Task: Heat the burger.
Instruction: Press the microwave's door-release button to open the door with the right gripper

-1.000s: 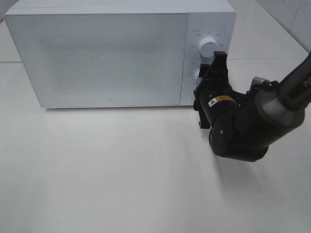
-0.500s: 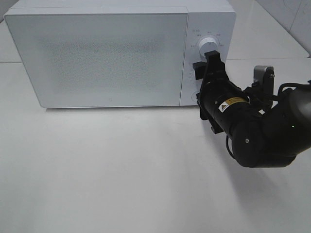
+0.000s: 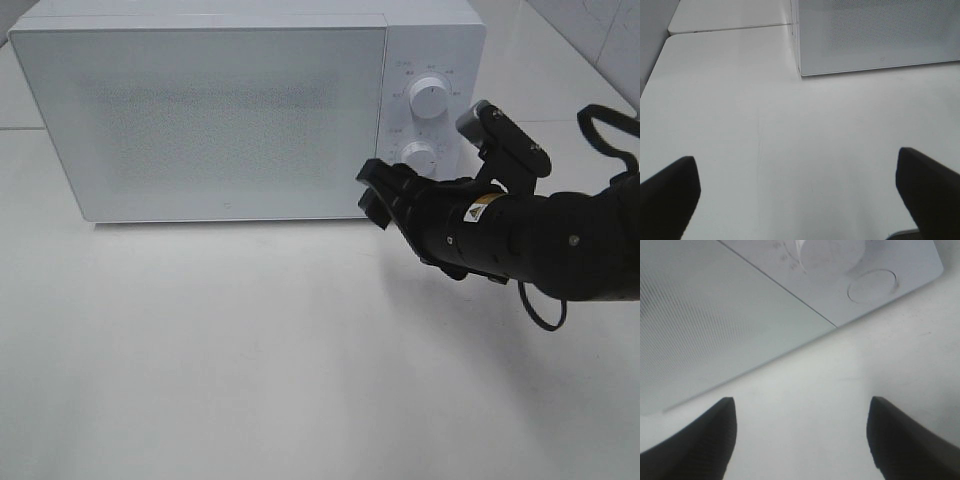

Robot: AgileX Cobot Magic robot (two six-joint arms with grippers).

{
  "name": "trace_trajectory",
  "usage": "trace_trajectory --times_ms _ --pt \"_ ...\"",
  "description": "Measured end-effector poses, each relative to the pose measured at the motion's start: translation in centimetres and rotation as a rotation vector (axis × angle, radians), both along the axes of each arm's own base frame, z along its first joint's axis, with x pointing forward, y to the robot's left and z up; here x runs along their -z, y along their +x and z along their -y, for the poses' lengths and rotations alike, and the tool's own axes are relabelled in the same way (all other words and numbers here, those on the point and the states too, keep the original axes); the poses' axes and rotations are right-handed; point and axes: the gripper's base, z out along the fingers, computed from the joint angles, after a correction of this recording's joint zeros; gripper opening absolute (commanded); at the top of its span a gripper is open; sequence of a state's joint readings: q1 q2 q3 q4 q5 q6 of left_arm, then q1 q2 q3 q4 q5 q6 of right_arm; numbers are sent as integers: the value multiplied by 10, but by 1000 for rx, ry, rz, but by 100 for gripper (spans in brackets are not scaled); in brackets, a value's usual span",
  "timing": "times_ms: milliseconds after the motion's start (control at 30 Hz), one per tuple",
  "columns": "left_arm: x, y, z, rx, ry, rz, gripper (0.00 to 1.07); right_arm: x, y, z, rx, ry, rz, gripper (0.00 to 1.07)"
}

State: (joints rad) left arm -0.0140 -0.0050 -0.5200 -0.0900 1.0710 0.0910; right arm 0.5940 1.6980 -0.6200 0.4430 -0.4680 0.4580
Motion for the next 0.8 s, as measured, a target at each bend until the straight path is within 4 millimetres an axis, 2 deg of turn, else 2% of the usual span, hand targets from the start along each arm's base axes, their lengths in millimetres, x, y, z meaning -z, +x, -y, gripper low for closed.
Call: trace_trajectory --times_ms 100,200,267,300,467,567,633,733,800 --pt "0 0 0 0 0 0 101 0 0 2 -36 -39 -20 72" --pt "0 0 0 0 0 0 101 -5 0 6 -138 -135 -54 72" --pt "0 0 0 0 0 0 101 -12 -1 9 -280 -247 -103 72" --pt "0 0 0 0 0 0 101 -12 -1 9 -280 -247 -103 72" --pt "0 0 0 0 0 0 101 -28 -11 12 -473 -396 -172 72" --pt "0 0 0 0 0 0 101 -31 -13 13 -496 -420 -178 72" --pt "0 0 0 0 0 0 101 -44 -25 22 -561 -498 -215 72" --pt "0 0 0 0 0 0 101 -48 -28 24 -570 -512 -214 72" --pt "0 0 0 0 0 0 101 -68 -43 35 -601 -564 -223 77"
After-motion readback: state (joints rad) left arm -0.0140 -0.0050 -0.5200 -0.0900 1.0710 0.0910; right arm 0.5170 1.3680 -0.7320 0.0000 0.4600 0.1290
